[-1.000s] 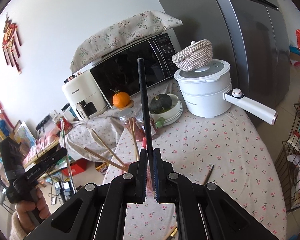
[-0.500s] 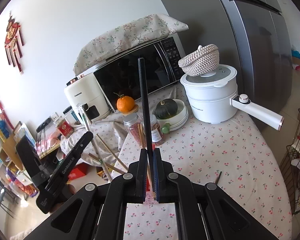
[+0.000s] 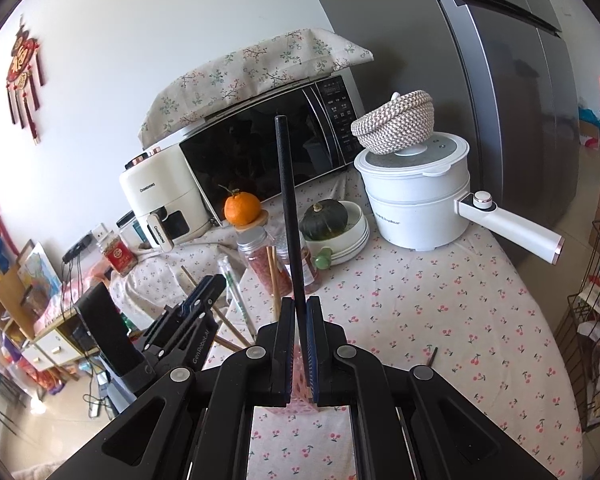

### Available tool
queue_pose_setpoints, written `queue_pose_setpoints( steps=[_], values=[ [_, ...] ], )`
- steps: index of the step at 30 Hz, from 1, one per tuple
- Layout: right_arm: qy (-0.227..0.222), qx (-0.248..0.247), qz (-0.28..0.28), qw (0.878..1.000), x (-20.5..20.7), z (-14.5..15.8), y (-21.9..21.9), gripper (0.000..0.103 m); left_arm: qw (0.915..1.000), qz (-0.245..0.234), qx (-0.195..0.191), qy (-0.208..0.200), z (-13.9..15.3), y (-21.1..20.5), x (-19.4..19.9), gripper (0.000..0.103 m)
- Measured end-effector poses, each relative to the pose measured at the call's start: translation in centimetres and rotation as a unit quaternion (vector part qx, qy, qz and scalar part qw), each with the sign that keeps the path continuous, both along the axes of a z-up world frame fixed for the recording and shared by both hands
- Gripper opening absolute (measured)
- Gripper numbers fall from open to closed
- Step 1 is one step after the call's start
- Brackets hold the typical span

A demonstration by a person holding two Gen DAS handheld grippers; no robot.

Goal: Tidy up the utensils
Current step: 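Lower the wrapped chopsticks into the pink basket with the left gripper while the right gripper carries the black chopstick, then lower the black chopstick into the pink basket and open the right gripper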

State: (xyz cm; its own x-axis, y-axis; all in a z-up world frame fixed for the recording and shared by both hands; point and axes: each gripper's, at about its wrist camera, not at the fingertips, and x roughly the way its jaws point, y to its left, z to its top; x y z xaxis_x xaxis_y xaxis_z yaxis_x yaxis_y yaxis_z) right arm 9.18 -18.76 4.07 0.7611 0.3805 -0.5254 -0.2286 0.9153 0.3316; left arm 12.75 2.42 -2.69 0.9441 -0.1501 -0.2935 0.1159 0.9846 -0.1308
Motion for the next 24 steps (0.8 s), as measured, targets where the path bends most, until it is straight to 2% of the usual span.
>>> queue_pose_setpoints(
  steps=[3, 5, 10, 13, 15, 18, 20, 24],
  values=[
    [-0.006, 0.006, 0.002, 1.000, -0.2, 0.4, 0.0, 0.006, 0.9995, -0.014, 0.007, 0.026, 0.3, 0.0, -0.5, 0.011],
    [-0.014, 0.013, 0.002, 1.000, -0.3, 0.8, 0.0, 0.006, 0.9981, -0.028, -0.002, 0.055, 0.8, 0.3, -0.9, 0.016],
    [-0.030, 0.030, 0.010, 0.999, -0.3, 1.4, 0.7, 0.006, 0.9894, -0.015, -0.024, 0.143, 1.3, 2.0, -2.3, 0.052],
    [-0.034, 0.038, 0.017, 0.999, 0.1, 1.3, 1.6, 0.006, 0.9750, 0.014, -0.022, 0.221, 0.4, 3.1, -2.6, 0.069],
    [-0.036, 0.041, 0.022, 0.998, 0.4, 1.0, 2.5, 0.006, 0.9630, 0.023, -0.020, 0.268, -0.7, 3.9, -2.8, 0.074],
    [-0.042, 0.041, 0.031, 0.998, 1.1, 0.5, 3.8, 0.006, 0.9502, 0.032, -0.014, 0.310, -2.4, 4.9, -3.2, 0.075],
    [-0.045, 0.040, 0.038, 0.997, 1.5, 0.1, 4.7, 0.006, 0.9456, 0.034, -0.017, 0.323, -2.9, 5.3, -3.3, 0.075],
    [-0.023, 0.040, 0.051, 0.998, 3.0, -1.6, 6.4, 0.006, 0.9431, 0.036, -0.011, 0.330, -3.2, 5.7, -3.7, 0.079]
  ],
)
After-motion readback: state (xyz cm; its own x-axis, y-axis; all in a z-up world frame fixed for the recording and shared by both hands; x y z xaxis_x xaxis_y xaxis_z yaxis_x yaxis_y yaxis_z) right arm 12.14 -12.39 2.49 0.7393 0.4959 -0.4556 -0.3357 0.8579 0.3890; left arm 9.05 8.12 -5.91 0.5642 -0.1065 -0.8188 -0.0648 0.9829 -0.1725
